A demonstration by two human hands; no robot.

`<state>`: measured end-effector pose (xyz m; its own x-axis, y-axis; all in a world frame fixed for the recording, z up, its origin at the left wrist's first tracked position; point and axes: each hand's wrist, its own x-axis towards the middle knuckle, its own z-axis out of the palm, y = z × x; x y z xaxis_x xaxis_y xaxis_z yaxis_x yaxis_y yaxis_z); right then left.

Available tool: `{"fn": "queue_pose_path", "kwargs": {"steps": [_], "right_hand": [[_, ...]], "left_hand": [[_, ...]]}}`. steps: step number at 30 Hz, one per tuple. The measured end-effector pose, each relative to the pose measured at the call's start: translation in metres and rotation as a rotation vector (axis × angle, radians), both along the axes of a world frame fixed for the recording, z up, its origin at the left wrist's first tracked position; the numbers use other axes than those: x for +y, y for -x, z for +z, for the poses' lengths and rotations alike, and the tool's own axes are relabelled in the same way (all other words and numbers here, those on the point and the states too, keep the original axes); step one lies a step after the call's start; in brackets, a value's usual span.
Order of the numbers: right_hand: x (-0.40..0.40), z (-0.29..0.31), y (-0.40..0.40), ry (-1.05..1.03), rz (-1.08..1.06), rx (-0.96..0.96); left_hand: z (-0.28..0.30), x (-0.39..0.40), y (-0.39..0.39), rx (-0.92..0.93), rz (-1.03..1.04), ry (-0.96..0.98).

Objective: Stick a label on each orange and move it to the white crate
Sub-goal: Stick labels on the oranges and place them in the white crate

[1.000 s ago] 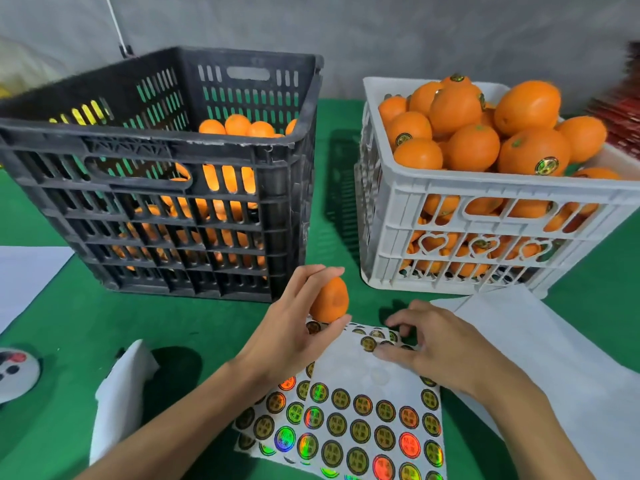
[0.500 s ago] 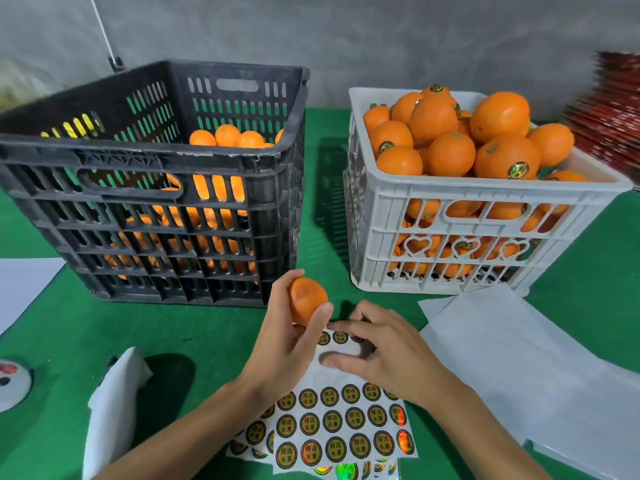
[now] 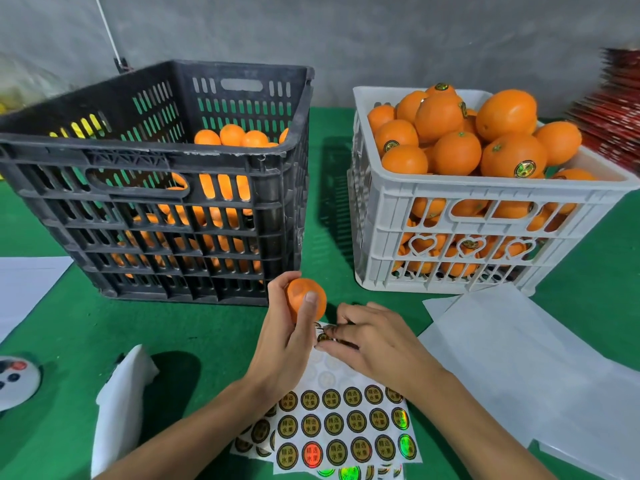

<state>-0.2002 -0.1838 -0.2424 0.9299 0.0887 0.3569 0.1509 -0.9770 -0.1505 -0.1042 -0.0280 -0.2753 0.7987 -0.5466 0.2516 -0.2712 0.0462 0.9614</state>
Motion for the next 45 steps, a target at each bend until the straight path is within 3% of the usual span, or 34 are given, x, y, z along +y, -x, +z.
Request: {"fn": "queue_pose_path", "kwargs": {"steps": [8, 11, 16, 22, 30, 35, 42, 45], "right_hand": [[0.005, -0.002, 0.008, -0.05, 0.027, 0.077], [0.009, -0.007, 0.009, -0.221, -0.029, 0.146], [0.011, -0.013, 0.002, -0.513, -0.104, 0.062], [0.009, -0.008, 0.003, -0.325, -0.072, 0.201], [0.01, -0.016, 0.005, -0.335, -0.027, 0.161], [0.014, -0.021, 0.004, -0.545, -0.103, 0.094], [0.012, -0.02, -0.003, -0.82, -0.179, 0.14], [0.011, -0.02, -0.006, -0.858, -0.223, 0.127]], "left_hand": [[-0.002, 0.001, -0.002, 0.054, 0.003, 0.019], [-0.002, 0.002, -0.001, 0.077, -0.007, 0.037], [-0.001, 0.0, -0.002, 0.067, 0.007, 0.028], [-0.001, 0.0, -0.004, 0.068, 0.026, 0.01], [-0.001, 0.001, -0.003, 0.107, 0.035, 0.043], [-0.001, 0.0, -0.004, 0.104, 0.033, 0.033], [-0.001, -0.001, -0.005, 0.103, 0.043, 0.0], [-0.001, -0.001, -0.004, 0.088, 0.039, -0.013]]}}
